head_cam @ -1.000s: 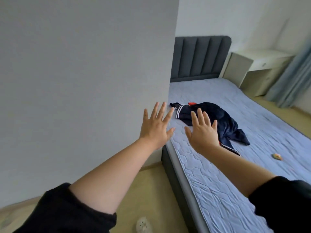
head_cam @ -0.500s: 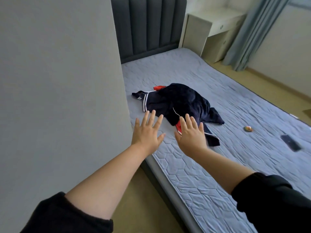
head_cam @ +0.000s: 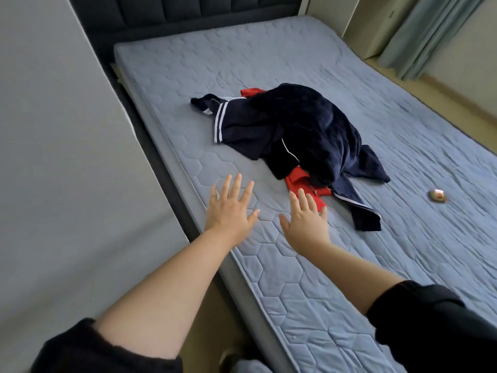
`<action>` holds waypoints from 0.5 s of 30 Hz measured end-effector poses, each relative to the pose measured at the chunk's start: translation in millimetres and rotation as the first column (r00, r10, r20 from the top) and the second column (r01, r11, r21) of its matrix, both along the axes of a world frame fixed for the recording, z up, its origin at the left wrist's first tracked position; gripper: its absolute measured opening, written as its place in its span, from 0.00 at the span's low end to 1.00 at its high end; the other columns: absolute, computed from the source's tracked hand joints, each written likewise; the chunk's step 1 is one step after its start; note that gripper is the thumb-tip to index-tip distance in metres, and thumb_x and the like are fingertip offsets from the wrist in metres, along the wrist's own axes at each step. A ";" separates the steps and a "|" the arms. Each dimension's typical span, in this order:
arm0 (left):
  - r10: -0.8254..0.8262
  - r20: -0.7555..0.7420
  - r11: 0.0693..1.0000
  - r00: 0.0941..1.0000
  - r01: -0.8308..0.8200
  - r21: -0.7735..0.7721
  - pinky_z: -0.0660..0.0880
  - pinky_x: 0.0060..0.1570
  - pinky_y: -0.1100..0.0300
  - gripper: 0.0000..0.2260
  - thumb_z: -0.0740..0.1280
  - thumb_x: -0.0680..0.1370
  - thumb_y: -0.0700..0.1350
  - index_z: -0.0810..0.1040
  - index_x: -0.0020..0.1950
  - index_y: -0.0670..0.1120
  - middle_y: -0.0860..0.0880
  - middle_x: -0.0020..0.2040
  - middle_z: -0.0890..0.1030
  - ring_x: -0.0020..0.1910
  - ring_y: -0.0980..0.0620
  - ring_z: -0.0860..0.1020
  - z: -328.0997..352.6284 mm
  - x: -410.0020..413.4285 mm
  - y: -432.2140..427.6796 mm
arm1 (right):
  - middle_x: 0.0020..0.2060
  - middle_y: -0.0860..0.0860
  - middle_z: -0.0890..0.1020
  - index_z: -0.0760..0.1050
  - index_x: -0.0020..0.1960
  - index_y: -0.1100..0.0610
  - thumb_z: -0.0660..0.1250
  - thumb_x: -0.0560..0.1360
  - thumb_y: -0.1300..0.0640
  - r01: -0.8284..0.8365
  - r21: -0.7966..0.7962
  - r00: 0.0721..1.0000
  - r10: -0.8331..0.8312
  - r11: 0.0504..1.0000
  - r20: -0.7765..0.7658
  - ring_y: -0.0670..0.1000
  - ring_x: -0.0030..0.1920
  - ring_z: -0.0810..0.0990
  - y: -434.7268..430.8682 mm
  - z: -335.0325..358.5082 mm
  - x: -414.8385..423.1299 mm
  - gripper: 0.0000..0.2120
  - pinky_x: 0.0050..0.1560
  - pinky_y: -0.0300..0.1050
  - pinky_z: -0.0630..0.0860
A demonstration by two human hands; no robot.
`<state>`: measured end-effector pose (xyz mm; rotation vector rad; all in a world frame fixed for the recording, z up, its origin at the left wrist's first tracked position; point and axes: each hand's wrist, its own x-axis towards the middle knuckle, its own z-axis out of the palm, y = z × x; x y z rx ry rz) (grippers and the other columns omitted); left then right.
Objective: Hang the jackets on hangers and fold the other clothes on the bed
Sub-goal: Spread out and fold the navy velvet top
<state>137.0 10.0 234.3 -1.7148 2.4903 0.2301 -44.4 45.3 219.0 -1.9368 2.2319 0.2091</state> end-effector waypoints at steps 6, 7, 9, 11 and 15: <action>0.126 -0.064 0.992 0.990 -0.124 0.034 0.46 0.74 0.43 0.29 0.47 0.81 0.60 0.41 0.78 0.51 0.46 0.79 0.41 0.77 0.45 0.40 -116.6 -21.2 -28.7 | 0.78 0.52 0.47 0.46 0.78 0.55 0.49 0.81 0.43 0.084 0.012 0.994 -0.085 0.996 0.075 0.54 0.77 0.46 -30.6 -115.8 -24.7 0.31 0.74 0.62 0.48; 0.153 -0.079 0.988 0.985 -0.150 0.044 0.47 0.74 0.43 0.29 0.47 0.81 0.60 0.41 0.78 0.51 0.46 0.79 0.42 0.77 0.45 0.41 -135.6 -27.5 -30.7 | 0.78 0.52 0.47 0.46 0.78 0.55 0.49 0.81 0.43 0.103 0.035 0.991 -0.105 0.994 0.082 0.54 0.77 0.45 -30.2 -137.1 -30.3 0.31 0.74 0.63 0.48; 0.195 -0.101 0.980 0.976 -0.189 0.069 0.48 0.74 0.43 0.29 0.48 0.81 0.60 0.42 0.79 0.51 0.46 0.79 0.43 0.77 0.45 0.42 -171.3 -41.4 -31.9 | 0.78 0.51 0.47 0.46 0.79 0.54 0.48 0.81 0.42 0.114 0.076 0.991 -0.118 0.991 0.058 0.54 0.77 0.45 -31.0 -177.1 -41.0 0.31 0.74 0.63 0.48; 0.228 -0.120 0.971 0.966 -0.217 0.103 0.50 0.73 0.43 0.29 0.48 0.81 0.60 0.43 0.79 0.51 0.46 0.79 0.44 0.77 0.45 0.43 -202.6 -57.0 -29.8 | 0.78 0.52 0.48 0.46 0.78 0.54 0.48 0.81 0.42 0.114 0.075 0.992 -0.118 0.991 0.043 0.54 0.77 0.47 -35.2 -209.6 -51.6 0.31 0.74 0.63 0.48; 0.372 -0.192 0.921 0.908 -0.337 0.194 0.52 0.73 0.45 0.30 0.54 0.80 0.58 0.47 0.79 0.51 0.47 0.79 0.48 0.77 0.47 0.45 -250.0 -91.7 -18.8 | 0.77 0.53 0.53 0.49 0.78 0.55 0.52 0.80 0.43 0.056 -0.003 0.995 -0.056 0.998 0.086 0.54 0.76 0.51 -42.3 -257.4 -70.3 0.31 0.72 0.63 0.52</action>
